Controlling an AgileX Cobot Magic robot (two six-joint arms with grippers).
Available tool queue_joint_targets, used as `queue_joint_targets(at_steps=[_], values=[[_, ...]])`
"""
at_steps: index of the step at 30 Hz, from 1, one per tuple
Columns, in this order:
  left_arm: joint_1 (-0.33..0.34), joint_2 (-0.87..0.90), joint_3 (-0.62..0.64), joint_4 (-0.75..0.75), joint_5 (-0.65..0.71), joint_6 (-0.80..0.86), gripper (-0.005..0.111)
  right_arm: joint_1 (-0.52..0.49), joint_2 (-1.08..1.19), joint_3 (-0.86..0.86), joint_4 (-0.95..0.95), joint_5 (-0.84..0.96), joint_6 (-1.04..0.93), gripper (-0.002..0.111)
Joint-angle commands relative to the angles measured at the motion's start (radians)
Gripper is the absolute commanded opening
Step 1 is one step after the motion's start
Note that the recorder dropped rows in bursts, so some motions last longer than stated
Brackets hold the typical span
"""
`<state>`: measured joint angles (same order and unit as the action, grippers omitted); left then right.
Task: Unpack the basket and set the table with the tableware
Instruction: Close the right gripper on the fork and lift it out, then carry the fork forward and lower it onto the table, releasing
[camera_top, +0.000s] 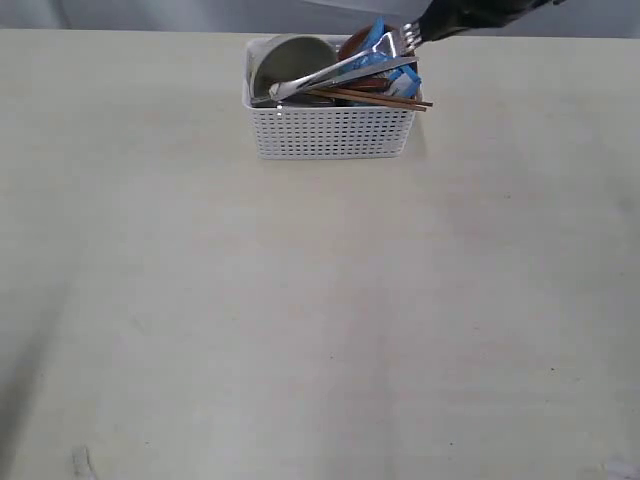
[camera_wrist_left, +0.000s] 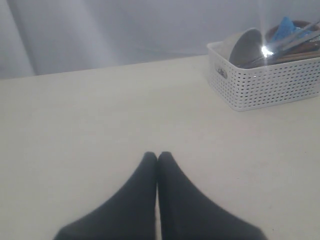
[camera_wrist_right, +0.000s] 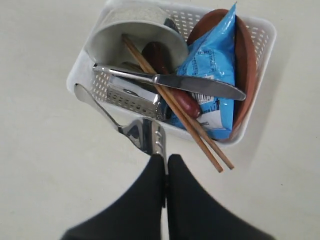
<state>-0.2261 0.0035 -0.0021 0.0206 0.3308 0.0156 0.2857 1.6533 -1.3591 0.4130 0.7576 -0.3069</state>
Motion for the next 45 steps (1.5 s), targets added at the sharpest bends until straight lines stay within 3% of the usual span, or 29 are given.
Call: queue_joint_targets(at_steps=[1,11,16,23,28,35,45], values=[[-0.006,-0.004,0.002,0.005,-0.011,-0.004,0.0,-0.004,-0.111,-0.001,-0.015,0.039,-0.037,0.0],[-0.006,-0.004,0.002,0.005,-0.011,-0.004,0.0,-0.002,-0.206,-0.001,-0.015,0.464,-0.315,0.0],[-0.006,-0.004,0.002,0.005,-0.011,-0.004,0.0,0.007,-0.206,0.01,-0.015,0.464,-0.408,0.0],[-0.006,-0.004,0.002,0.005,-0.011,-0.004,0.0,0.163,-0.185,0.124,-0.157,0.464,-0.847,0.0],[-0.006,-0.004,0.002,-0.002,-0.011,-0.004,0.0,0.271,-0.1,0.152,-0.279,0.454,-0.864,0.0],[-0.006,-0.004,0.002,-0.007,-0.011,-0.004,0.0,0.312,0.045,0.15,-0.281,0.407,-0.92,0.0],[-0.006,-0.004,0.002,-0.007,-0.011,-0.004,0.0,0.312,0.124,0.15,-0.198,0.053,-0.88,0.0]])
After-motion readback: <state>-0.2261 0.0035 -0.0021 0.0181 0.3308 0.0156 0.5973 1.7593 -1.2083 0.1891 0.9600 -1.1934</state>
